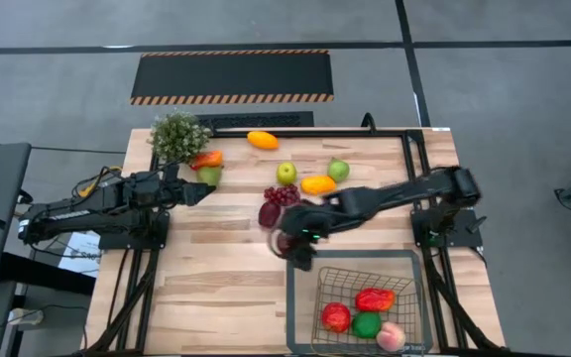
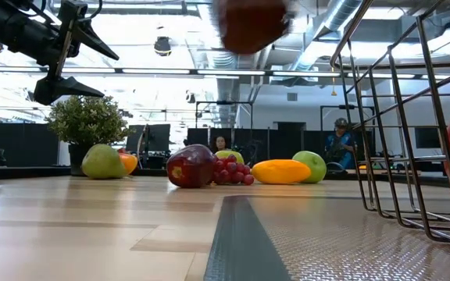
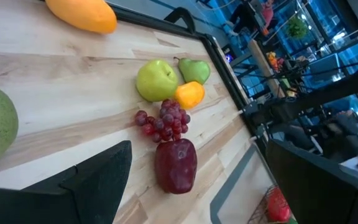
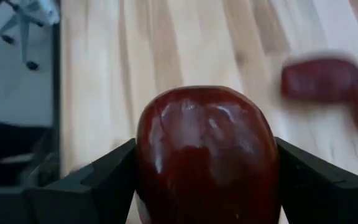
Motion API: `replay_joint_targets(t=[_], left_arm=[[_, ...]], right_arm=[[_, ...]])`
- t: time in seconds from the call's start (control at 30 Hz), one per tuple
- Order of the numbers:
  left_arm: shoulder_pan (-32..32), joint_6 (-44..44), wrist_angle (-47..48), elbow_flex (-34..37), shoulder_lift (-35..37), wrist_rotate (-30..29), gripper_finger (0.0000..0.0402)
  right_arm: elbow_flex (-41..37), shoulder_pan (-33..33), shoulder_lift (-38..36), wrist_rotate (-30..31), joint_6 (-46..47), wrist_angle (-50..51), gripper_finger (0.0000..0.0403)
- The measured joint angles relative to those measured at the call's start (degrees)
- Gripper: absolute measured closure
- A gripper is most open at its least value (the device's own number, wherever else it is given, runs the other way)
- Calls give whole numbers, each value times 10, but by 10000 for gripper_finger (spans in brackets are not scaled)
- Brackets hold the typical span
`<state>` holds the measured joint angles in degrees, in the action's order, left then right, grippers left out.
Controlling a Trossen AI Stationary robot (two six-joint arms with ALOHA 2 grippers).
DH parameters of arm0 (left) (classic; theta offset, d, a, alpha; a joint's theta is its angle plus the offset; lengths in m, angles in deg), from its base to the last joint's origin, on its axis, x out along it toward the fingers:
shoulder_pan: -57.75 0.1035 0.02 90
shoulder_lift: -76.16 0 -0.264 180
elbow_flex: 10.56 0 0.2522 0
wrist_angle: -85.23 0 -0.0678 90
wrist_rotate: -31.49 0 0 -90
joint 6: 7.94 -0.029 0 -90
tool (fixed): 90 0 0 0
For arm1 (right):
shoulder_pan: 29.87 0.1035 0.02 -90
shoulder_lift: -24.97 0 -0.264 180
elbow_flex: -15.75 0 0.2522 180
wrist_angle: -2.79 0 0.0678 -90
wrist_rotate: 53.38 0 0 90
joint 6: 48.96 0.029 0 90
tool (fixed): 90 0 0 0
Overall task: Build produce basket
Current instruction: Put the bottom dark red apple into the wire basket
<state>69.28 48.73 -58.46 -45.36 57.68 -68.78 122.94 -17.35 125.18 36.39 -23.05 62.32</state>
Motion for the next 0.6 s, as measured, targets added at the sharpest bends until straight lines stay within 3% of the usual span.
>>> replay_joint_targets(t=[0.13, 0.27, 0.43, 0.6], left_arm=[[0, 0, 0, 0, 0, 5, 42], [0, 0, 0, 0, 0, 5, 42], [0, 0, 0, 0, 0, 5, 42], [0, 1, 0, 0, 0, 5, 42]], right_arm=[[0, 68, -59, 8, 83, 84, 79], [0, 163, -76, 65, 185, 144, 79], [0, 246, -39, 114, 297, 194, 79], [0, 283, 26, 141, 344, 217, 78]])
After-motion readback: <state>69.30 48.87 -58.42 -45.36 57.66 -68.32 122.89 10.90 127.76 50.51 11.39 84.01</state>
